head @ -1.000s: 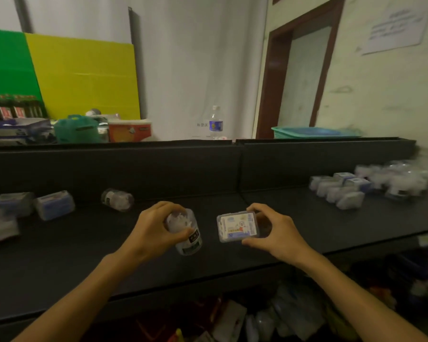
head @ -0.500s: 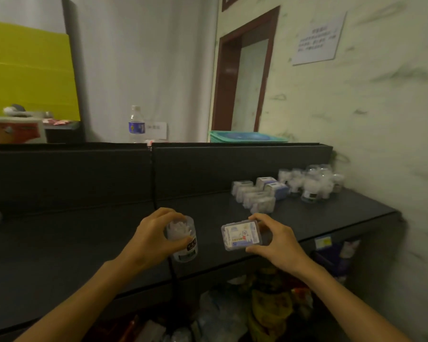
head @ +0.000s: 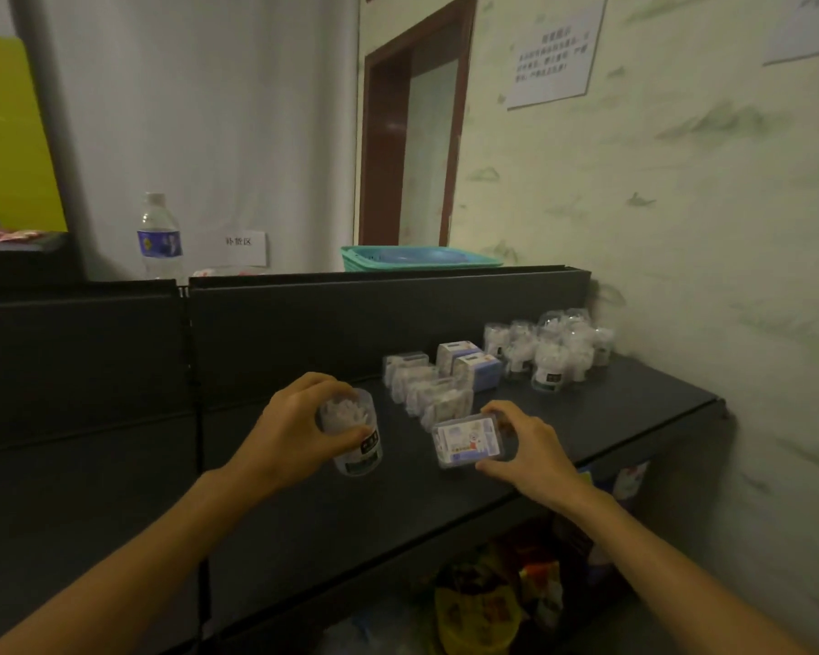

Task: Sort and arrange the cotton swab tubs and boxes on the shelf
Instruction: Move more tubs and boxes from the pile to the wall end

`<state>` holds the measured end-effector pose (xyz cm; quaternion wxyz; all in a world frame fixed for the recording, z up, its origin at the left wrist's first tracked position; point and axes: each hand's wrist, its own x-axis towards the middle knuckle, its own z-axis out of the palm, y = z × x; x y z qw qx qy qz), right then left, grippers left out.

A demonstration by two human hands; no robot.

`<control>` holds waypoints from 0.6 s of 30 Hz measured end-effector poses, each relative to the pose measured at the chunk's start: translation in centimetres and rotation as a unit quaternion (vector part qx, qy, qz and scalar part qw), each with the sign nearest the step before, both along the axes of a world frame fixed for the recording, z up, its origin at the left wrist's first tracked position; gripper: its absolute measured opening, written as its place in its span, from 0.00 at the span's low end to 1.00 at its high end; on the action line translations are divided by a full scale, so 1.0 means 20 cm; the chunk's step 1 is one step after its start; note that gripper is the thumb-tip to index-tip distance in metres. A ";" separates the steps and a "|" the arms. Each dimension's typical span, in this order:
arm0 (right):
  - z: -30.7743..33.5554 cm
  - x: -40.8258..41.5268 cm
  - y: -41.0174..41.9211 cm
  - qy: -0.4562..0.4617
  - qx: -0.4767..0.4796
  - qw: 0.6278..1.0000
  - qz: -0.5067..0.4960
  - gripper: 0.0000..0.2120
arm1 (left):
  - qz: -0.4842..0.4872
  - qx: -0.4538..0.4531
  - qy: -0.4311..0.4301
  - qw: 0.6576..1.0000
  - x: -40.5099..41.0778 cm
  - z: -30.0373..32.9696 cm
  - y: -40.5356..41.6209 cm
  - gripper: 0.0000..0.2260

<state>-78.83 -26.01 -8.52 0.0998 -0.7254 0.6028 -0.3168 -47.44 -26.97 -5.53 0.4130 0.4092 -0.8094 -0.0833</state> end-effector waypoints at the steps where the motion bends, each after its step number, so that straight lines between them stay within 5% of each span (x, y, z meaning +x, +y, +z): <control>1: -0.01 -0.02 -0.04 0.002 0.002 1.000 -0.001 0.29 | 0.000 -0.005 0.002 1.000 -0.02 0.00 -0.04 0.19; 11: -0.06 -0.10 -0.33 0.036 0.048 0.997 0.039 0.22 | 0.032 -0.035 0.027 0.999 -0.22 0.11 -0.45 0.20; 18: 0.01 -0.22 -0.41 0.045 0.030 0.994 0.091 0.29 | 0.016 -0.052 0.014 0.998 -0.41 0.15 -0.62 0.21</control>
